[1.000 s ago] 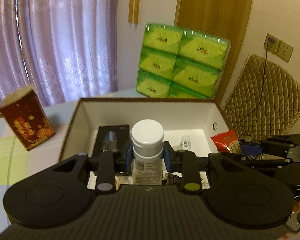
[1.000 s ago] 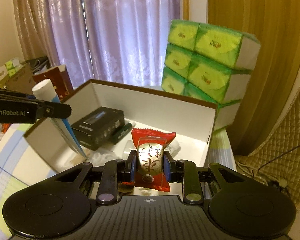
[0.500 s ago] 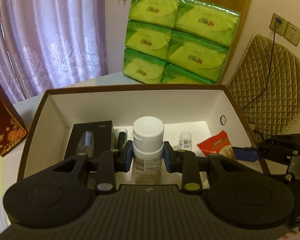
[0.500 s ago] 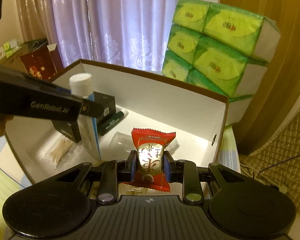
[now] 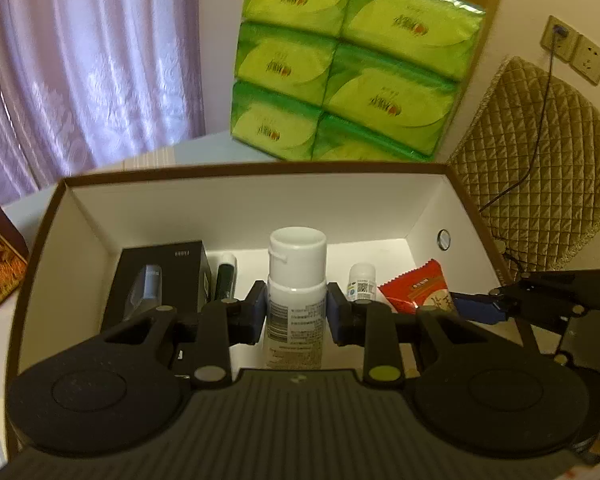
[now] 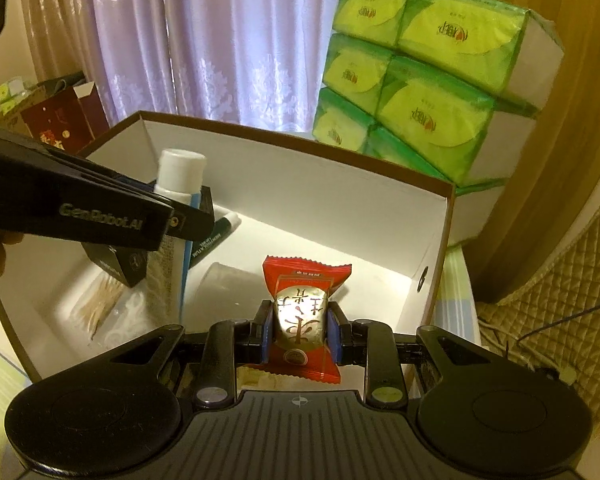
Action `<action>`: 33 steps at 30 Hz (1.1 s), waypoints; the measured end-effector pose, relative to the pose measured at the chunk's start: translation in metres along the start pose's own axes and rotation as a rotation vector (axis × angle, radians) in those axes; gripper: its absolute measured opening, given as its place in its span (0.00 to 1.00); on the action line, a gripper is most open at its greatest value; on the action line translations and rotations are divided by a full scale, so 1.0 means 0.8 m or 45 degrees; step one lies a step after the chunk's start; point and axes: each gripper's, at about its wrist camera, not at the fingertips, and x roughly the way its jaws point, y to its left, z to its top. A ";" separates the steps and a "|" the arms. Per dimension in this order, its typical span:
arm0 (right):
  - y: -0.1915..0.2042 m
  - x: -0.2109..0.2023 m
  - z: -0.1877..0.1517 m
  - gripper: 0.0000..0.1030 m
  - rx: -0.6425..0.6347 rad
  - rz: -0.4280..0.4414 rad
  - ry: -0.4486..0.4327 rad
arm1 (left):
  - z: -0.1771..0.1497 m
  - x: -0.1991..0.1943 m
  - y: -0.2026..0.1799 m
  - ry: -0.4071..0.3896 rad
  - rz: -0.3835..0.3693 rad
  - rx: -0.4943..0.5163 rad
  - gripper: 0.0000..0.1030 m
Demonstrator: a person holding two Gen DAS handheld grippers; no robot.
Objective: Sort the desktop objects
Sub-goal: 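Open the left gripper to drop the white tube while the right releases the packet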
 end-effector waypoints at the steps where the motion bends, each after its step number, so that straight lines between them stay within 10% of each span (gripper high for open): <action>1: 0.001 0.001 0.000 0.24 -0.012 -0.006 0.000 | -0.001 0.004 0.002 0.011 -0.015 -0.024 0.25; 19: 0.005 0.005 0.003 0.24 -0.060 -0.014 0.011 | 0.009 0.020 0.021 0.035 0.070 -0.032 0.27; 33: 0.003 0.007 0.008 0.26 -0.111 -0.056 -0.027 | -0.005 -0.008 0.043 0.038 0.126 -0.047 0.60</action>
